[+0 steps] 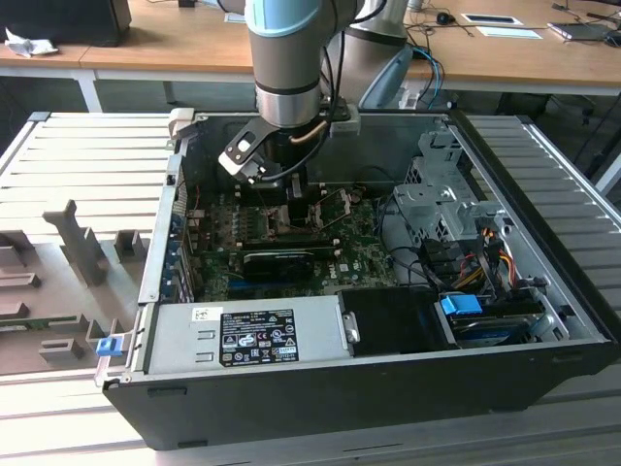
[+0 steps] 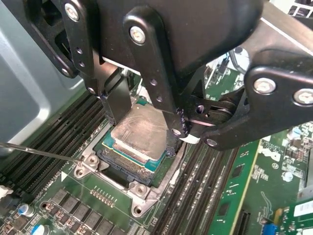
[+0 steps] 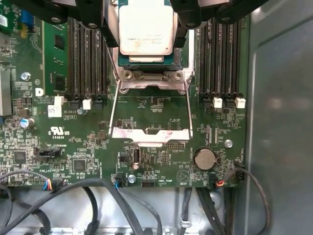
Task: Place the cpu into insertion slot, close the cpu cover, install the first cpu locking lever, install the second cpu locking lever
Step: 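Place the cpu into insertion slot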
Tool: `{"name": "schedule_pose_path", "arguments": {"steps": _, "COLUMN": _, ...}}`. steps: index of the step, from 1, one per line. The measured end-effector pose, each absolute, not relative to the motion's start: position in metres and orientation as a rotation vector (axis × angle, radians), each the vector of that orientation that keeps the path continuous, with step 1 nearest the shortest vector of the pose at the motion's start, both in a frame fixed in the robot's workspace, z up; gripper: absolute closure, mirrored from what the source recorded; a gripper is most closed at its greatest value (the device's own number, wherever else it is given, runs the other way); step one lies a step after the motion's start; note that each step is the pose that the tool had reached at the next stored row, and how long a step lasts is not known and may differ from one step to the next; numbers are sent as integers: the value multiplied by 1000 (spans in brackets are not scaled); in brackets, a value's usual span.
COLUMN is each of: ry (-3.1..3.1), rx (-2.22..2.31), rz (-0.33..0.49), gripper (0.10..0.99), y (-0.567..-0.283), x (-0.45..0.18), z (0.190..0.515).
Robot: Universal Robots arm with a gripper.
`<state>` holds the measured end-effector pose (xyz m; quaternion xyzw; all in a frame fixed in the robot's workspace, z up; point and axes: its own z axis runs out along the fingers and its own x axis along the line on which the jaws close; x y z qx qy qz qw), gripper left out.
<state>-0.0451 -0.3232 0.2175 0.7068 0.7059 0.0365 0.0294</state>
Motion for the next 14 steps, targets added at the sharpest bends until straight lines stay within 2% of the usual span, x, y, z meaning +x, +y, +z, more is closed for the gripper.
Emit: {"name": "schedule_pose_path", "arguments": {"steps": 14, "ry": 2154, "rx": 2193, "rz": 102, "gripper": 557, "y": -320, "x": -47, "z": 204}}
